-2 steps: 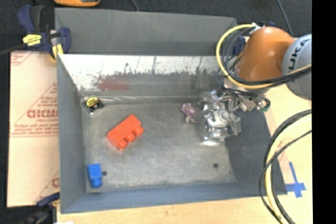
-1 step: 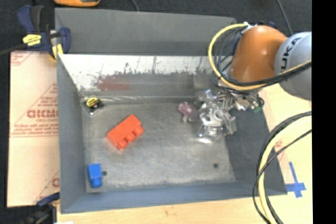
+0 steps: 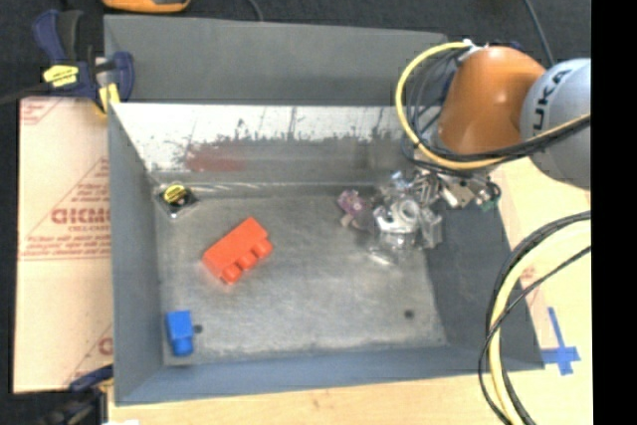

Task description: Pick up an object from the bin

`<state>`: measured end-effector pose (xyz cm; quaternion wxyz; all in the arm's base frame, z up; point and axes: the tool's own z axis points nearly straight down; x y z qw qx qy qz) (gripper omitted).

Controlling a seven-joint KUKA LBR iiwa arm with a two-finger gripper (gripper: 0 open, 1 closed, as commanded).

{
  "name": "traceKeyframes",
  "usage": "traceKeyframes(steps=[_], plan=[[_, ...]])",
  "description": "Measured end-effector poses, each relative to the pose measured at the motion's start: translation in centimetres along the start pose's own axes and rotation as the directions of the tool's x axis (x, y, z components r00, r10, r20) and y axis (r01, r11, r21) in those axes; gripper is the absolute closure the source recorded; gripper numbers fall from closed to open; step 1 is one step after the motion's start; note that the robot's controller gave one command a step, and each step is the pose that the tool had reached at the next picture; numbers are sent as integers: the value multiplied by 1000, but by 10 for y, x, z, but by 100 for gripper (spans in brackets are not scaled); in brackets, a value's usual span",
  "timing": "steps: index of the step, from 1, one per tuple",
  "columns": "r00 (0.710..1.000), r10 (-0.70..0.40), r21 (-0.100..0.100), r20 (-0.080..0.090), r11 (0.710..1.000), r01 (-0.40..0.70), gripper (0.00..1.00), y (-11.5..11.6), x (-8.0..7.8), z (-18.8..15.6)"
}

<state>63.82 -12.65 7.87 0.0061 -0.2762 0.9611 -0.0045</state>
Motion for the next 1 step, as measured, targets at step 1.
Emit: traceKeyframes(steps=[1], plan=[[1000, 4, -4, -2, 1000, -4, 100, -4, -2, -114]])
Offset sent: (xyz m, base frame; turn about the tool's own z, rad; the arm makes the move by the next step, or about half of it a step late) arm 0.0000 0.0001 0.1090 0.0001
